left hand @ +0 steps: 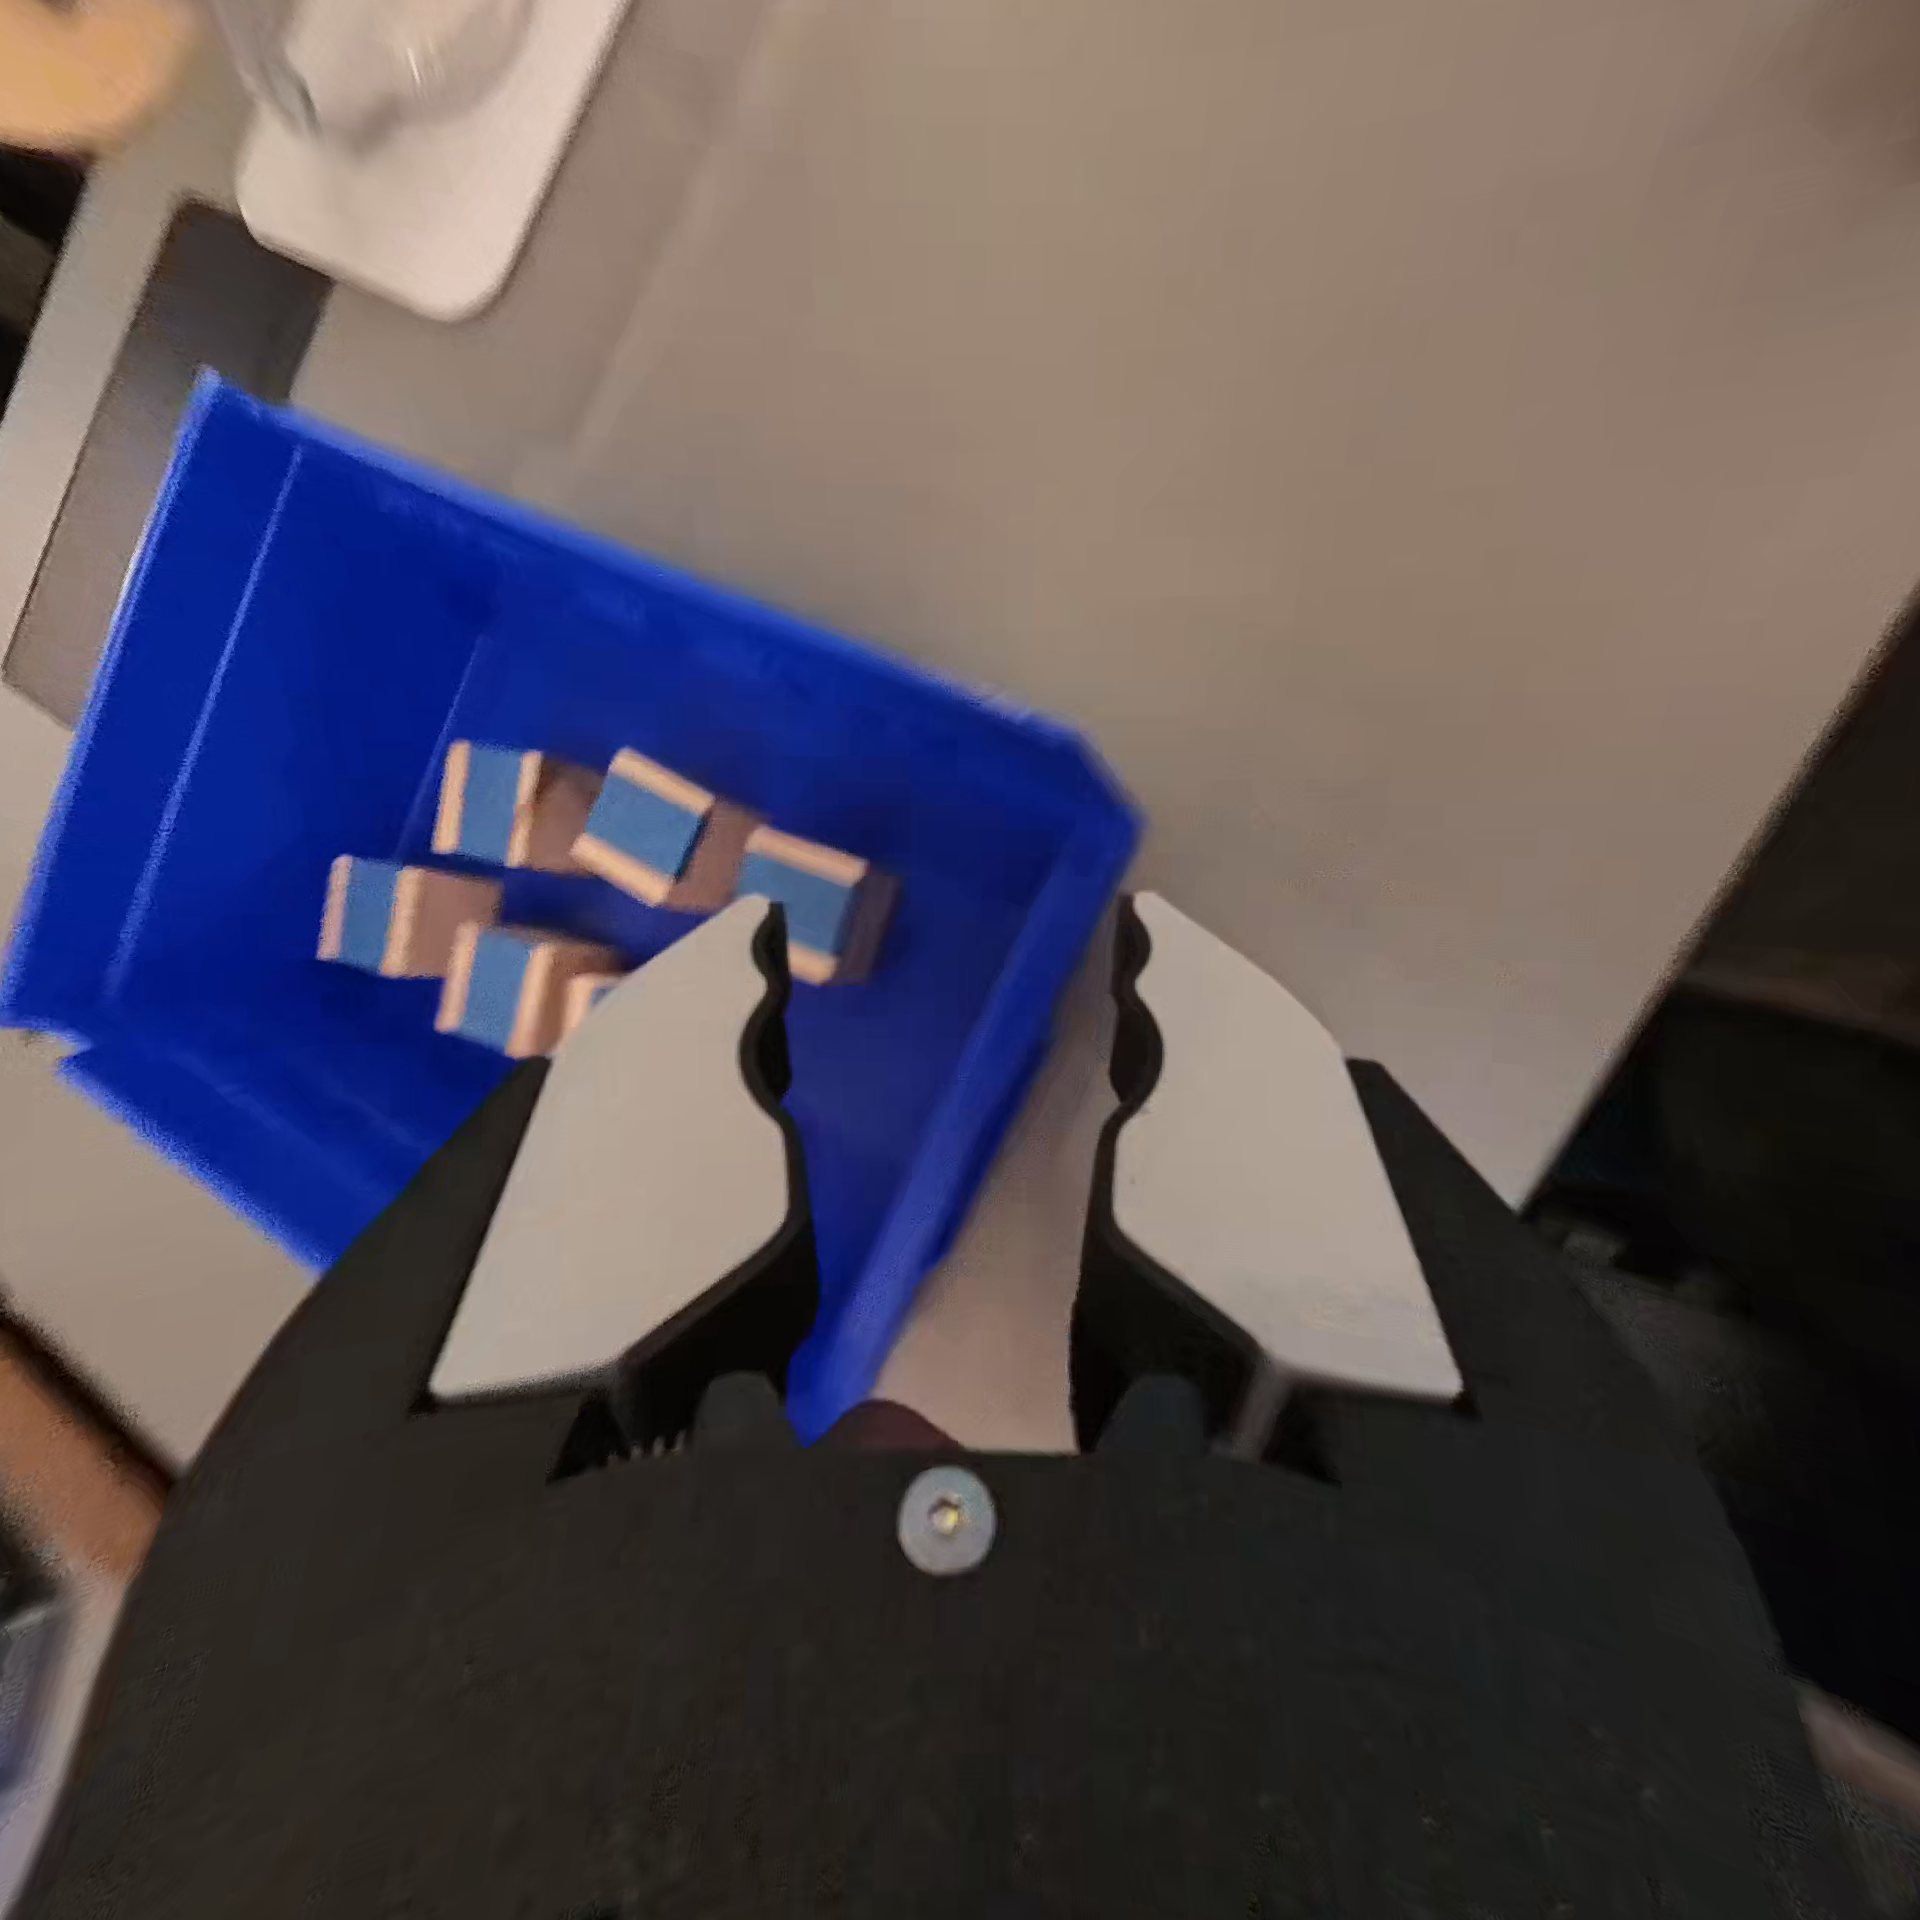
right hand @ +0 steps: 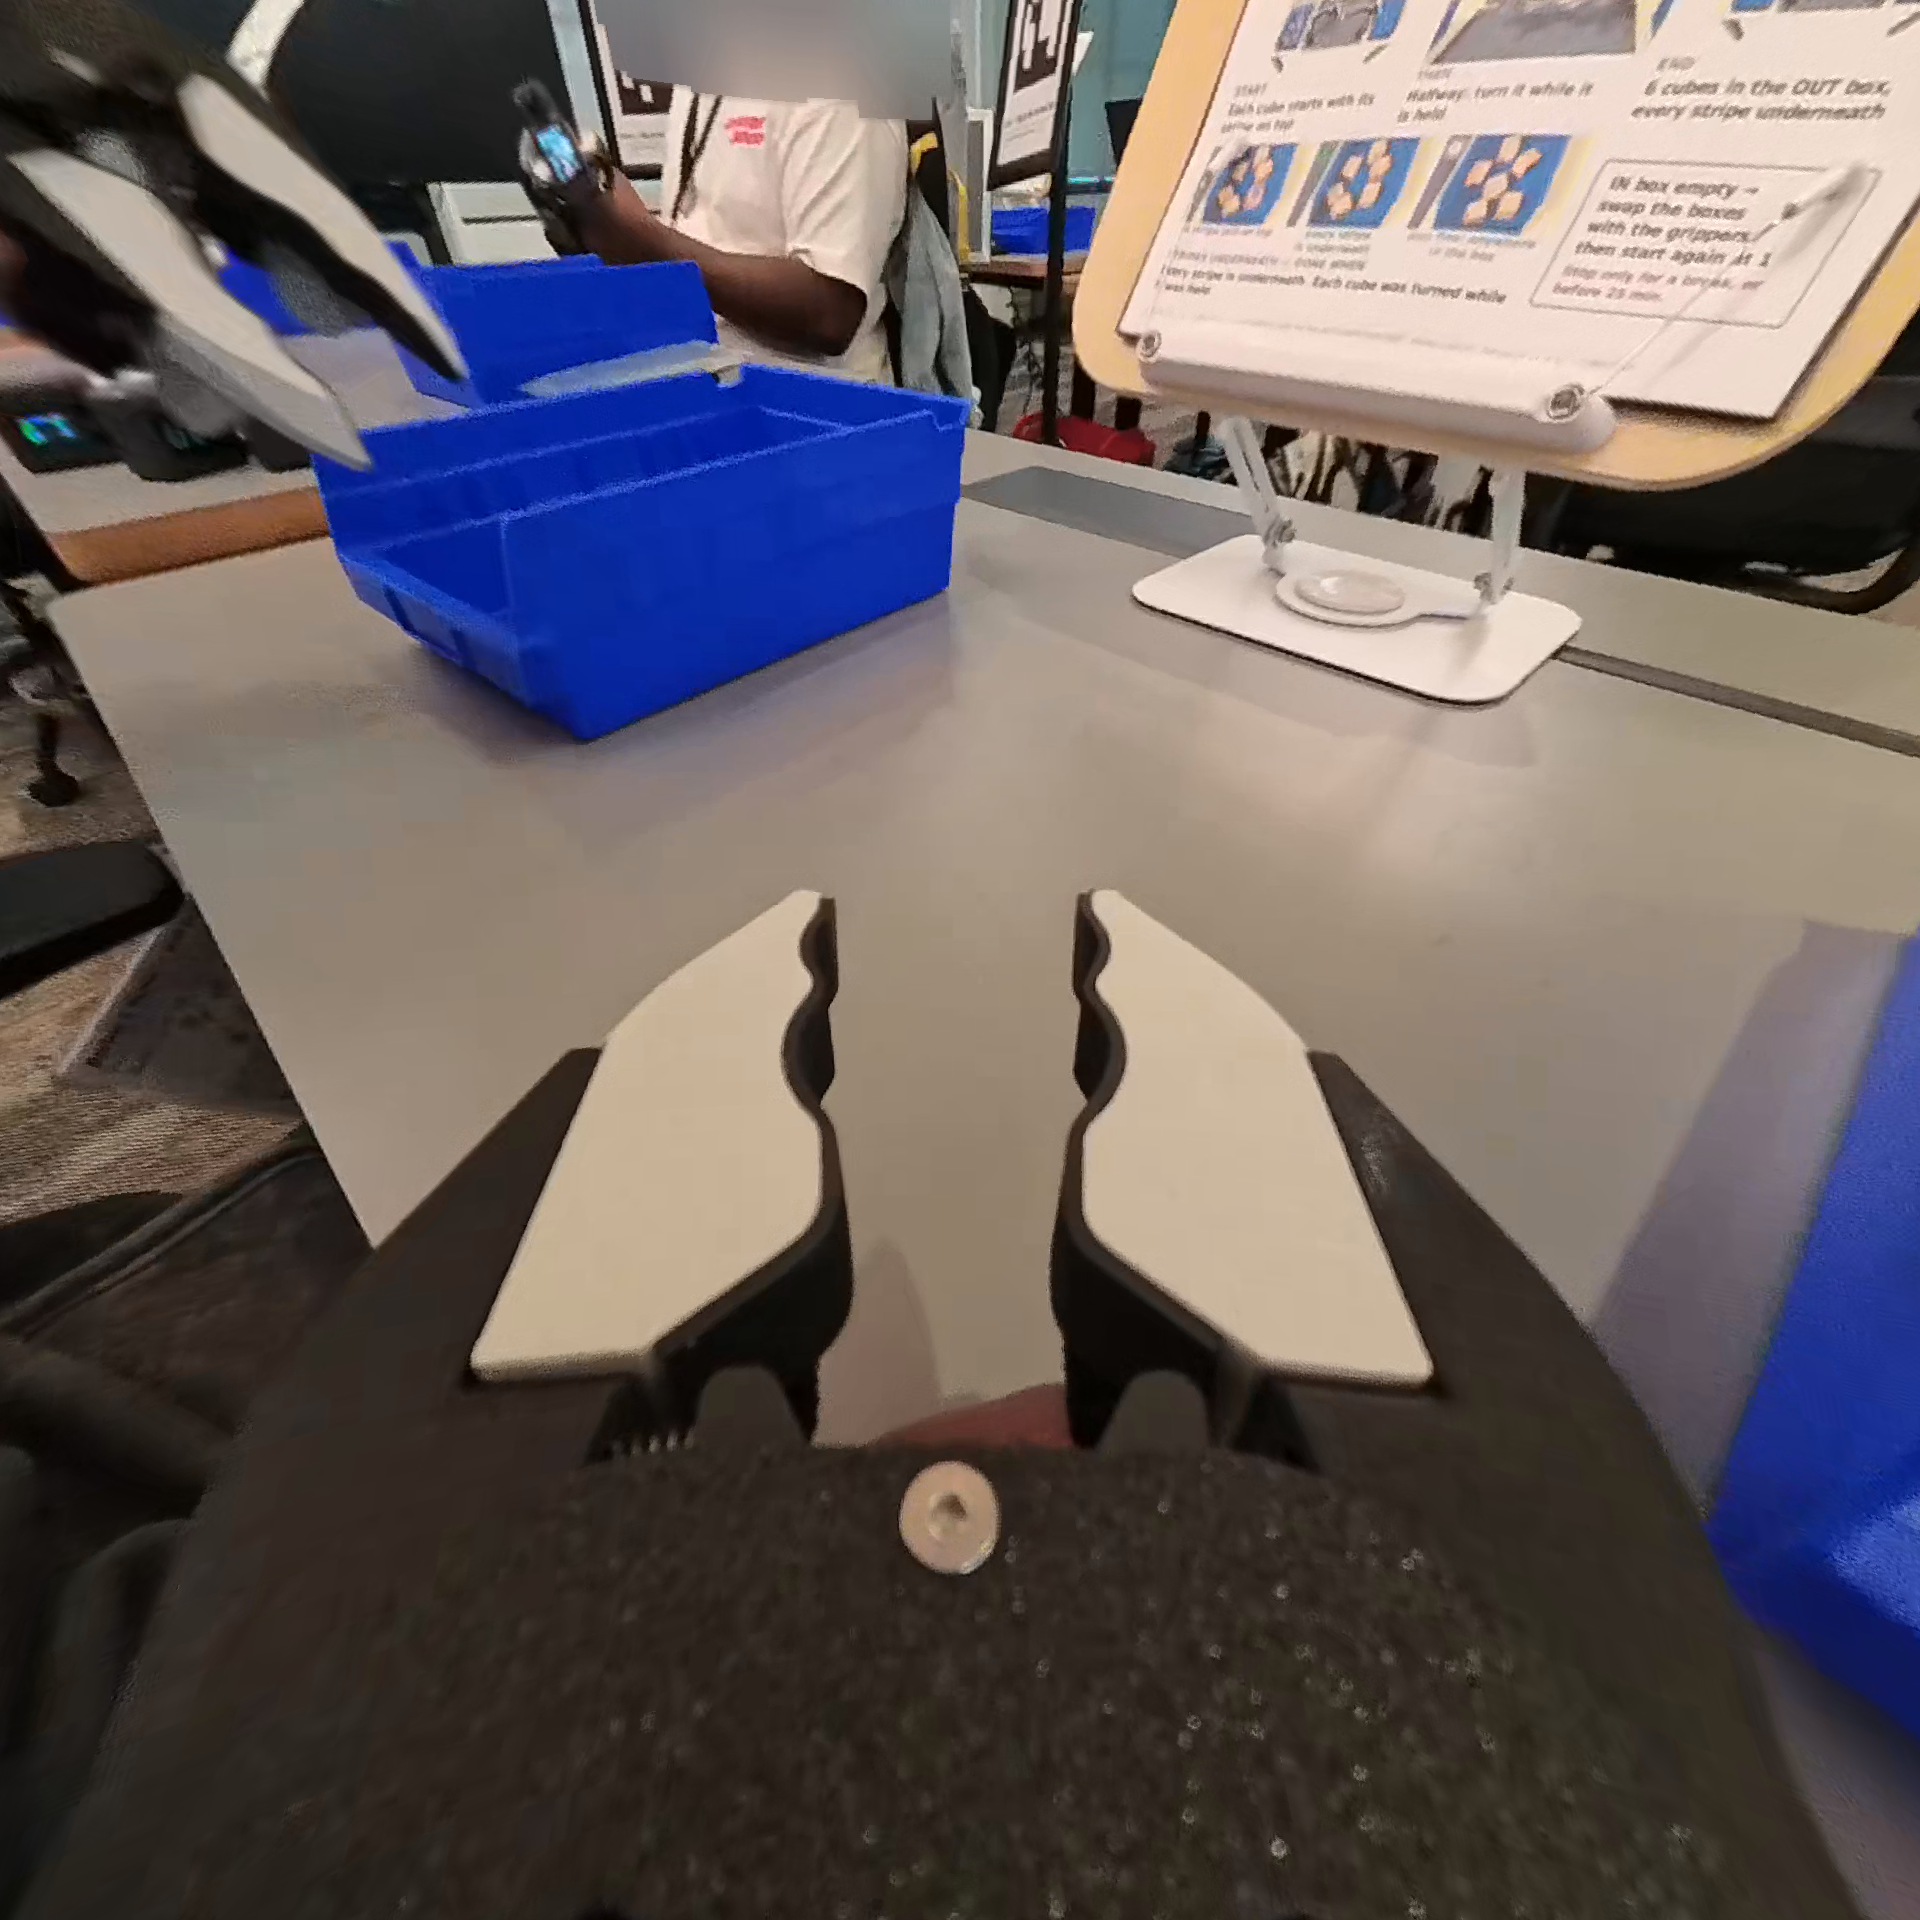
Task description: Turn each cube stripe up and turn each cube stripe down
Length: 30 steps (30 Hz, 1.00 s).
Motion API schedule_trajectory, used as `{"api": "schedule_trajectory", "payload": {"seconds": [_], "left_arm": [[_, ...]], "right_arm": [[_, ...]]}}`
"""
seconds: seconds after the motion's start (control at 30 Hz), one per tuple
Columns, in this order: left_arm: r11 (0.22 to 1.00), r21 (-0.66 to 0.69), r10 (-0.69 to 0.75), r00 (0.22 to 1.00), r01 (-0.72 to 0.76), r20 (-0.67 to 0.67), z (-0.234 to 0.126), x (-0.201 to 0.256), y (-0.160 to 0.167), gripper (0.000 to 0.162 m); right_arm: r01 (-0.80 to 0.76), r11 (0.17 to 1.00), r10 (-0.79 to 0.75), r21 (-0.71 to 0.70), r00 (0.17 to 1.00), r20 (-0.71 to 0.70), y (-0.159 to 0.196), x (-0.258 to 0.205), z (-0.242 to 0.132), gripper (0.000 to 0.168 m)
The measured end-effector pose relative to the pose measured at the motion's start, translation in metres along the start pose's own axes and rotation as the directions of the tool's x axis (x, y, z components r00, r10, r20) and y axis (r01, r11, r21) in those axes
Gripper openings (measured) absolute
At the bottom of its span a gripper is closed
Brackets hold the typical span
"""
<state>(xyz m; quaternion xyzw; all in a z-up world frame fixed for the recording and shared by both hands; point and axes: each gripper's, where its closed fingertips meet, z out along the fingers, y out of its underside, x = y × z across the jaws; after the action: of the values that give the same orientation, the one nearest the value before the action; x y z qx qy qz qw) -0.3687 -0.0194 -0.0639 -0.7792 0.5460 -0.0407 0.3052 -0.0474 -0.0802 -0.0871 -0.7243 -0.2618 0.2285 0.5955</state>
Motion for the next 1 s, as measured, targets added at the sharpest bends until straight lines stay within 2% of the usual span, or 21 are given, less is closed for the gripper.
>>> {"api": "schedule_trajectory", "payload": {"seconds": [0.1,0.23,0.4,0.47,0.67,0.73,0.83,0.93,1.0], "left_arm": [[0.973,-0.2,0.108,0.992,-0.118,-0.061,0.033,-0.033,0.021,0.057],[0.917,-0.343,0.147,0.971,-0.205,-0.189,0.078,-0.048,0.045,0.055],[0.9,-0.367,0.118,0.943,-0.235,-0.312,0.108,-0.041,0.06,0.054],[0.894,-0.369,0.127,0.934,-0.253,-0.333,0.115,-0.039,0.064,0.045],[0.909,-0.328,0.137,0.928,-0.257,-0.347,0.109,-0.036,0.057,0.045],[0.92,-0.321,0.12,0.94,-0.226,-0.318,0.098,-0.039,0.056,0.044],[0.95,-0.281,0.082,0.977,-0.137,-0.197,0.079,-0.055,0.051,0.044],[0.986,-0.156,-0.072,0.994,0.059,-0.078,0.061,-0.075,0.037,0.044],[0.978,-0.038,-0.207,0.976,0.204,-0.075,0.053,-0.082,0.024,0.044]], "right_arm": [[-0.03,1.0,0.03,0.005,0.999,0.023,-0.002,-0.001,0.003,0.042],[-0.09,0.996,0.091,-0.024,0.995,0.031,0.006,0.002,0.006,0.042],[-0.135,0.991,0.136,-0.019,0.99,0.024,0.008,0.007,0.003,0.042],[-0.149,0.988,0.15,-0.03,0.988,0.024,0.012,0.009,0.003,0.042],[-0.178,0.983,0.179,-0.036,0.983,0.037,0.011,0.008,0.004,0.041],[-0.168,0.985,0.169,-0.035,0.985,0.036,0.01,0.007,0.003,0.04],[-0.158,0.987,0.16,-0.036,0.986,0.039,0.009,0.006,0.003,0.04],[-0.171,0.984,0.174,-0.049,0.984,0.049,0.008,0.005,0.003,0.04],[-0.2,0.978,0.205,-0.062,0.974,0.093,0.004,0.001,0.006,0.041]]}}
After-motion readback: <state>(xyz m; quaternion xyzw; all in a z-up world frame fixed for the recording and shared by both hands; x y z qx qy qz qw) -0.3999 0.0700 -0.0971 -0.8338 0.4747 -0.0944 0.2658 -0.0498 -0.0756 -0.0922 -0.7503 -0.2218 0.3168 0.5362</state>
